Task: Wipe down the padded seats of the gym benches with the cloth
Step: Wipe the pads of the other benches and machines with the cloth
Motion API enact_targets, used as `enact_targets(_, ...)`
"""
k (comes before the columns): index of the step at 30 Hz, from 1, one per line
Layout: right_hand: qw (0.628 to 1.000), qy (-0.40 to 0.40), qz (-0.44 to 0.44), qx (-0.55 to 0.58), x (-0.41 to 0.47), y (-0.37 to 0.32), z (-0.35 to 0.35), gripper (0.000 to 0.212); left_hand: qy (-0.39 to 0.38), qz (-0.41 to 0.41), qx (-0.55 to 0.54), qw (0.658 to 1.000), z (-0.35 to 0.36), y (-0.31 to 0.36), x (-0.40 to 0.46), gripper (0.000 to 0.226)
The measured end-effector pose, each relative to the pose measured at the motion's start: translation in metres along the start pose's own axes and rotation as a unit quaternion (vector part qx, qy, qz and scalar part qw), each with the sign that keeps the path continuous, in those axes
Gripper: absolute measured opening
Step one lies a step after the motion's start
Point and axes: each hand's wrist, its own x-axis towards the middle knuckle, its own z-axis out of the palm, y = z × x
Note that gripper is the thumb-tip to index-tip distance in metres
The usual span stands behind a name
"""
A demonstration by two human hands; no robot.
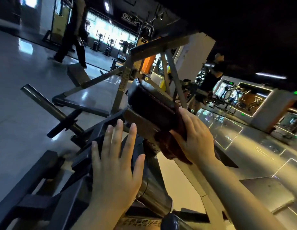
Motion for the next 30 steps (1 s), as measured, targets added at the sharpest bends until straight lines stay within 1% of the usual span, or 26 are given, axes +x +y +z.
enact_targets(3,0.999,-0.006,0.031,0.022,0.020,-0.023,-0.001,0.068,0.012,0.032,0.051,0.998,-0.003,0.004,0.000,0.072)
enact_targets(6,0.998,0.011,0.007,0.059,0.056,-0.055,-0.008,0.066,0.027,0.122,0.149,0.981,-0.003,0.010,-0.003,0.072)
enact_targets(7,0.997,0.000,0.000,0.074,0.070,-0.065,-0.011,0.064,0.027,0.137,0.174,0.975,-0.003,0.010,-0.003,0.071)
enact_targets(9,0.995,-0.041,-0.018,0.094,0.095,-0.076,-0.013,0.059,0.027,0.116,0.206,0.971,-0.005,0.010,0.002,0.070)
enact_targets(10,0.993,-0.048,-0.035,0.099,0.103,-0.077,-0.010,0.058,0.026,0.097,0.219,0.971,-0.005,0.012,0.005,0.068)
enact_targets(11,0.992,-0.042,-0.051,0.105,0.105,-0.076,-0.008,0.058,0.021,0.083,0.230,0.969,-0.005,0.013,0.007,0.068)
enact_targets(13,0.990,0.012,-0.083,0.110,0.095,-0.069,-0.003,0.061,0.013,0.065,0.248,0.966,-0.006,0.016,0.008,0.067)
enact_targets(15,0.985,0.057,-0.096,0.129,0.073,-0.055,0.003,0.062,0.009,0.039,0.264,0.964,-0.005,0.019,0.006,0.068)
enact_targets(19,0.981,0.061,-0.101,0.152,0.029,-0.007,0.010,0.057,0.019,-0.010,0.280,0.960,-0.002,0.029,0.002,0.067)
enact_targets(22,0.981,0.050,-0.114,0.151,0.006,0.033,0.007,0.053,0.027,0.002,0.300,0.954,0.007,0.042,0.001,0.066)
enact_targets(24,0.979,0.040,-0.120,0.161,-0.001,0.048,0.004,0.051,0.029,0.008,0.311,0.950,0.014,0.049,0.002,0.064)
enact_targets(27,0.974,0.023,-0.114,0.192,0.005,0.046,0.000,0.050,0.035,-0.009,0.323,0.946,0.019,0.052,0.002,0.063)
enact_targets(30,0.966,-0.004,-0.121,0.226,0.028,0.025,-0.011,0.049,0.058,-0.010,0.324,0.944,0.020,0.052,0.001,0.063)
